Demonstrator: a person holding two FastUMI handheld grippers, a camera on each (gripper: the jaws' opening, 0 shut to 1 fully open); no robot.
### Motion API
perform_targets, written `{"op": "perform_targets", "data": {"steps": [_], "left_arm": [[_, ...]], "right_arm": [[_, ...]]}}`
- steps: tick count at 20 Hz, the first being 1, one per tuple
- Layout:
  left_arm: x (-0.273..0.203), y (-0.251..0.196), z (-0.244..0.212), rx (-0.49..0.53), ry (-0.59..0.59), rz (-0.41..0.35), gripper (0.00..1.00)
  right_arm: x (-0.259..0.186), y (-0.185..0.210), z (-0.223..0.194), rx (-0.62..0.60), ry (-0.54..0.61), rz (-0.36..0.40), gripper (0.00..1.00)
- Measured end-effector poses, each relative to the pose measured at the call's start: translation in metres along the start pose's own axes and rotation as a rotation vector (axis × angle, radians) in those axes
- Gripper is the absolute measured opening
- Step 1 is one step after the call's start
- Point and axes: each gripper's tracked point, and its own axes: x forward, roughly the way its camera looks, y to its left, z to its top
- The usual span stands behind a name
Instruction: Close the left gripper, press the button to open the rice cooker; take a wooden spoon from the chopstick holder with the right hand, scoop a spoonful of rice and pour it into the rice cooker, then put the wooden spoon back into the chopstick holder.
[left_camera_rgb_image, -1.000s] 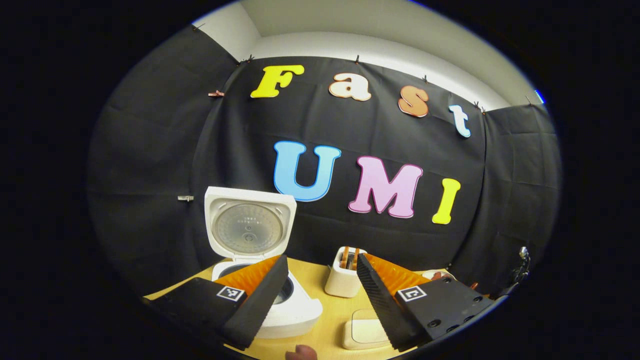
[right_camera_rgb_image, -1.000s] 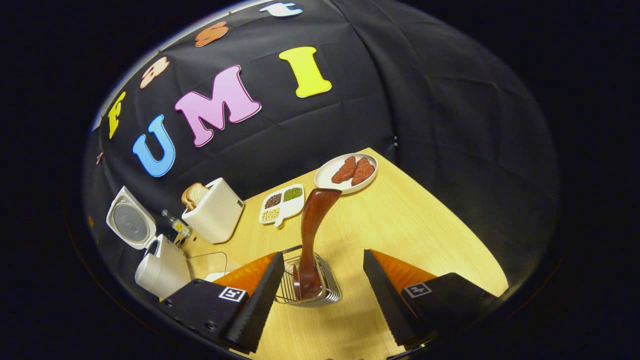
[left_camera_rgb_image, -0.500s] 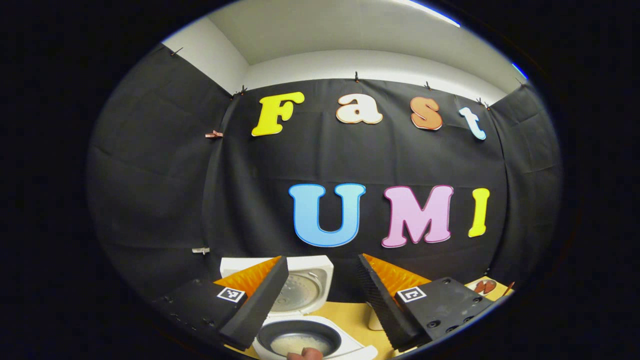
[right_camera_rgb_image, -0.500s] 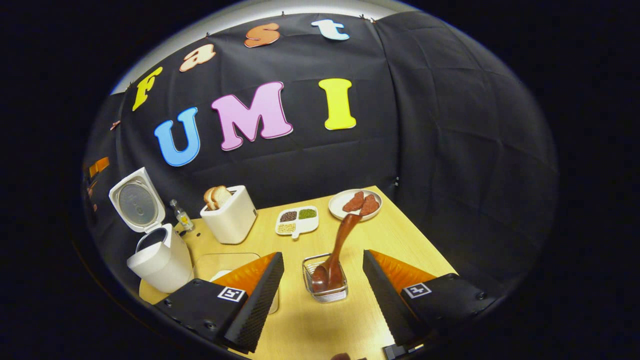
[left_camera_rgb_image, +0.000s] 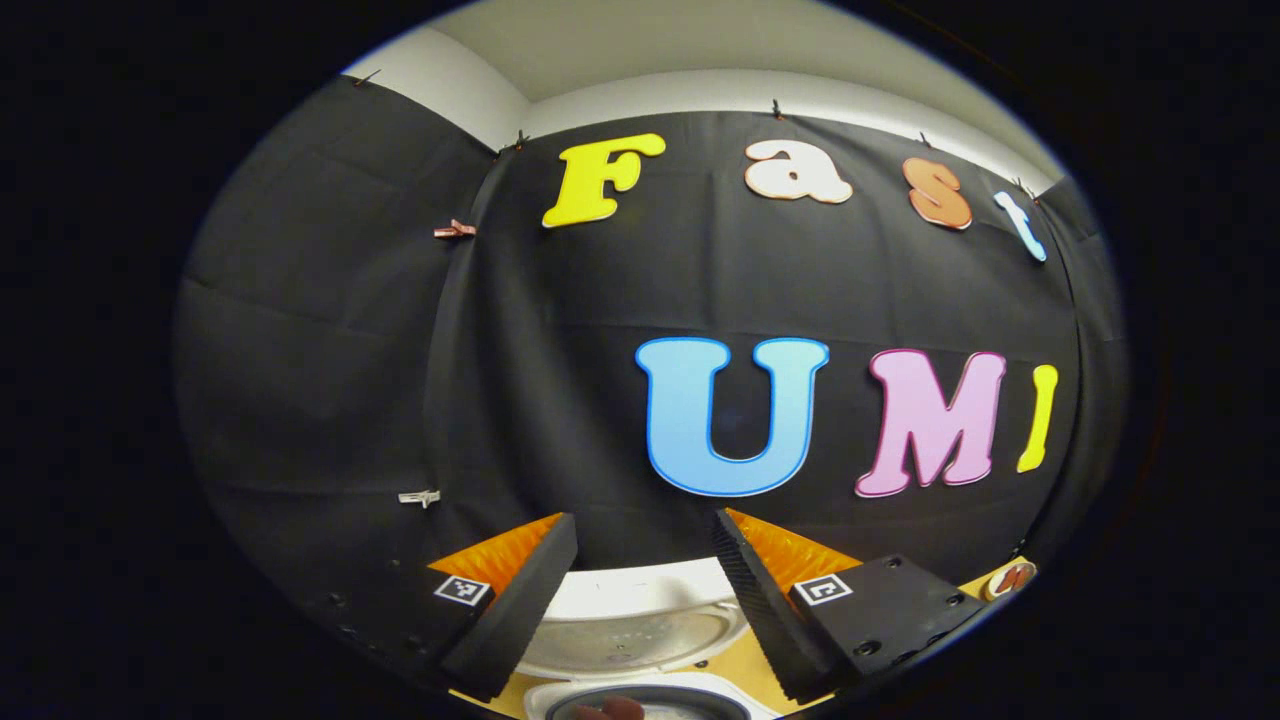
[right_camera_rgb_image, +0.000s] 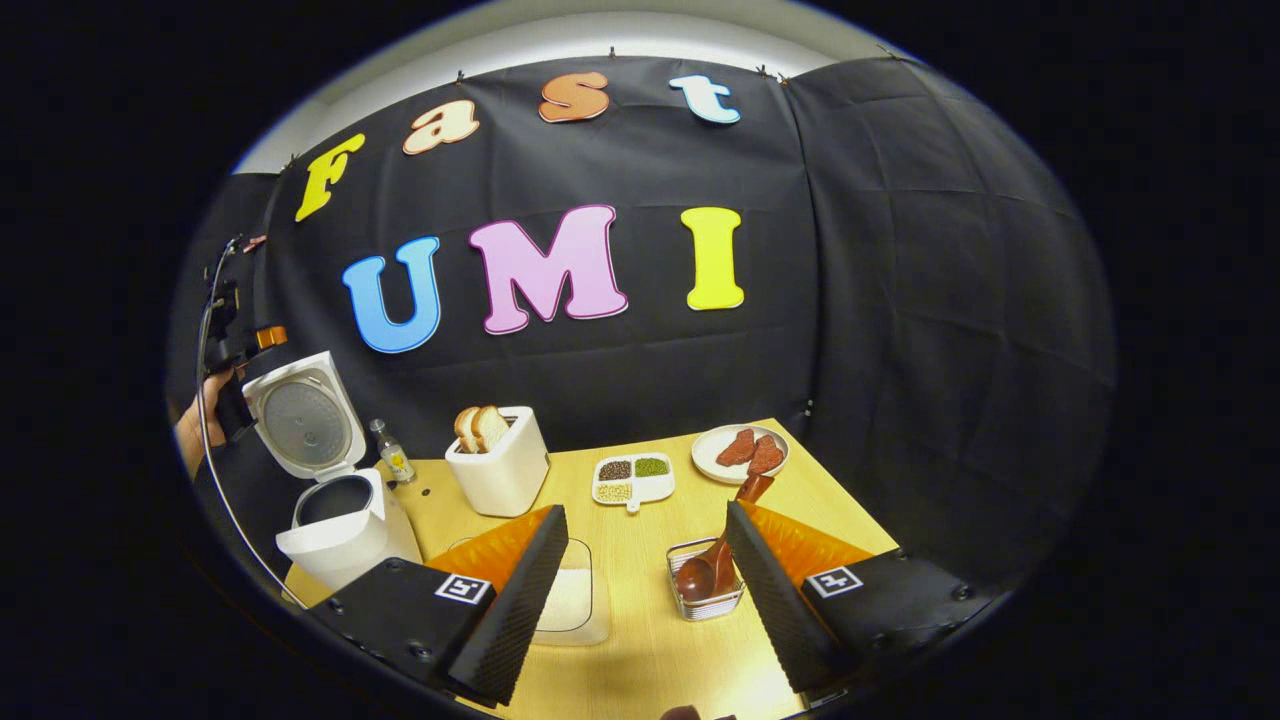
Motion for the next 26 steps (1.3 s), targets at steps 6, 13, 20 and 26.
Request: {"op": "perform_targets", "data": {"steps": [6, 13, 20, 26], "left_arm": [[0.052, 0.023, -0.051, 0.091, 0.162, 0.065, 0.94], [0.004, 0.006, -0.064, 0.006, 0.266, 0.084, 0.99], [-0.084, -0.03, -0.124, 0.002, 0.441, 0.056, 0.99], [-0.138, -0.056, -0.189, 0.048, 0.529, 0.045, 0.98]], "right_arm": [[-0.01, 0.007, 0.0, 0.024, -0.014, -0.04, 0.98], [-0.011, 0.008, -0.008, 0.035, 0.003, -0.028, 0.98], [-0.005, 0.021, -0.007, 0.027, 0.029, 0.048, 0.99], [-0.011, 0.02, -0.013, -0.006, 0.042, 0.098, 0.99]]}}
